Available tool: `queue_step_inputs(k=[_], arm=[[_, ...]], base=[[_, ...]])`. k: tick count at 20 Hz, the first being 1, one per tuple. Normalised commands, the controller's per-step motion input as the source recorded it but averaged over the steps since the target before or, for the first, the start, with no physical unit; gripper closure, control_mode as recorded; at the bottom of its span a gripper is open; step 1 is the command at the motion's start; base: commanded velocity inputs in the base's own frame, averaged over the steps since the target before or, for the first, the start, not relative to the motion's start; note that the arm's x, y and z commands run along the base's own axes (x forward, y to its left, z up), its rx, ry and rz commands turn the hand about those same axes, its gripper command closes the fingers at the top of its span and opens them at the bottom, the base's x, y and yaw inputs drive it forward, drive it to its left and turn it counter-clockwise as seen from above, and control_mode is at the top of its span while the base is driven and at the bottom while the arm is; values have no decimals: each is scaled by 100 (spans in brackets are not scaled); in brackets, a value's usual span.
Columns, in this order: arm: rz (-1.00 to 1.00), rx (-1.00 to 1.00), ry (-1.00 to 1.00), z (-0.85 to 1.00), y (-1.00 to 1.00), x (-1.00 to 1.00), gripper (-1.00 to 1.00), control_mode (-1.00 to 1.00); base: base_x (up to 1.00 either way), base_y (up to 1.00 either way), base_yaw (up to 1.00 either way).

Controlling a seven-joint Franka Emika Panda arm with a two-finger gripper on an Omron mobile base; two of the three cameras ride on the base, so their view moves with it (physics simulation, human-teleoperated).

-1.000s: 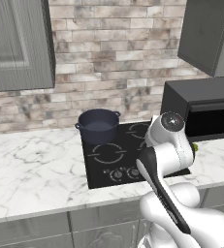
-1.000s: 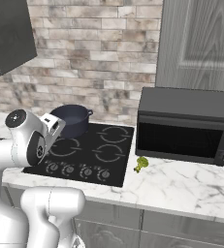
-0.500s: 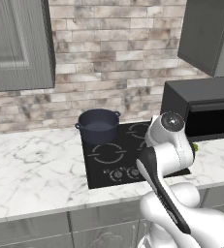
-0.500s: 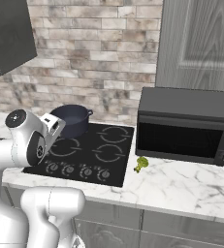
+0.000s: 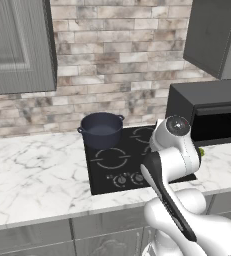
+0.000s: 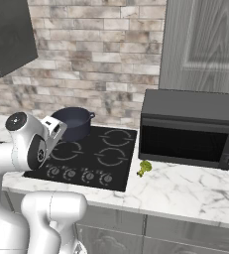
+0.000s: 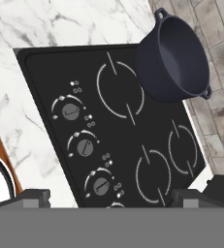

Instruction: Turn on the burner for the pot on the stove. Wait thirty seconds for the pot to heat up. Then add the broccoli to the pot.

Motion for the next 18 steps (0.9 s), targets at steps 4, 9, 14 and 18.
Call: queue_step_inputs(k=[4, 9, 14, 18], arm=[[0, 0, 0, 0, 0, 0, -100, -100], [0, 0, 0, 0, 0, 0, -100, -100], [0, 0, 0, 0, 0, 0, -100, -100], [0, 0, 0, 0, 0, 0, -100, -100]], base=[[0, 0, 0], [0, 0, 0], [0, 0, 0], [0, 0, 0]])
